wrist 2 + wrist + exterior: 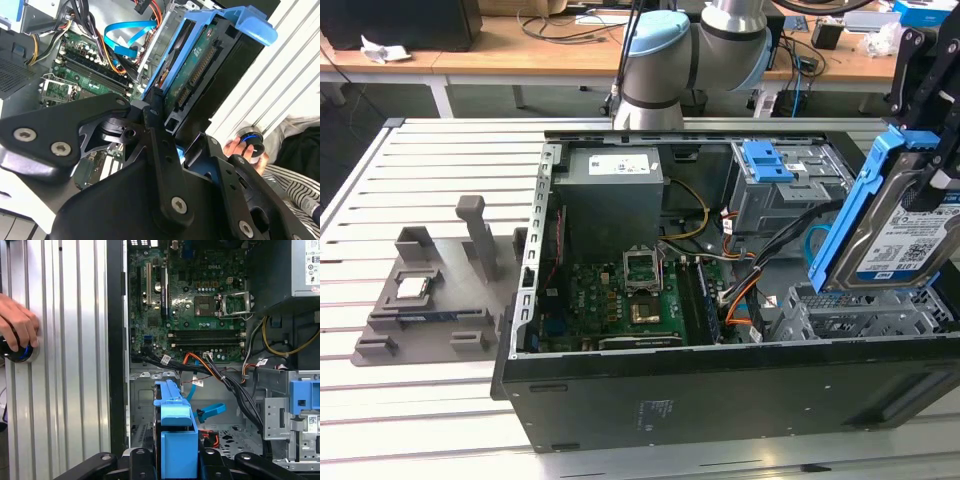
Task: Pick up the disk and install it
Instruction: 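Pick up the disk, then insert the disk into the insertion slot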
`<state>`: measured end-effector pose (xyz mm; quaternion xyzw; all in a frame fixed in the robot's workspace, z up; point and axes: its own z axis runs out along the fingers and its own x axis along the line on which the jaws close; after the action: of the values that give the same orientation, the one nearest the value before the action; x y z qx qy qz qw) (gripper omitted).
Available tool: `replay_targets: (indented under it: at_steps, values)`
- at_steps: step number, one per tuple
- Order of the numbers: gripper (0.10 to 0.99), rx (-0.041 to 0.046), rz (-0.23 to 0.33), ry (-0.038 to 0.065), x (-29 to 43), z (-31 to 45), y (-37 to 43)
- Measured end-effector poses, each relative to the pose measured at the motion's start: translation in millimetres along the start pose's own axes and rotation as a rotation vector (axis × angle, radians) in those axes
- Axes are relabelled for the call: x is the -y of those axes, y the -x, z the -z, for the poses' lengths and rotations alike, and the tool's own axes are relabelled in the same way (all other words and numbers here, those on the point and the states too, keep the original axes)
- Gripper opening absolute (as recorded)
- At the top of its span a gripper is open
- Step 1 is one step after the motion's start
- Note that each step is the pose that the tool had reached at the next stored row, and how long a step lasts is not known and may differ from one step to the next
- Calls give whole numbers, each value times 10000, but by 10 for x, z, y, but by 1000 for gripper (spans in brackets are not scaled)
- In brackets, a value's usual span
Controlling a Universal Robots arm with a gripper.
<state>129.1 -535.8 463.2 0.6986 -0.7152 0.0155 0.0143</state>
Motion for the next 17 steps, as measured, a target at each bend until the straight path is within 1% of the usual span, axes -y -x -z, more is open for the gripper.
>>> replay_targets:
  at_steps: [6, 7, 9, 13, 15, 17]
  values:
    - [365, -1, 0, 0, 2, 0, 0]
    - [365, 1, 8, 0, -14, -11, 0]
    - [365, -1, 43, -2, -17, -47, 7]
    - [365, -7, 93, -4, -12, -110, 50]
    - [365, -5, 94, 0, -6, -152, 61]
    - [365, -7, 93, 4, -2, -211, 75]
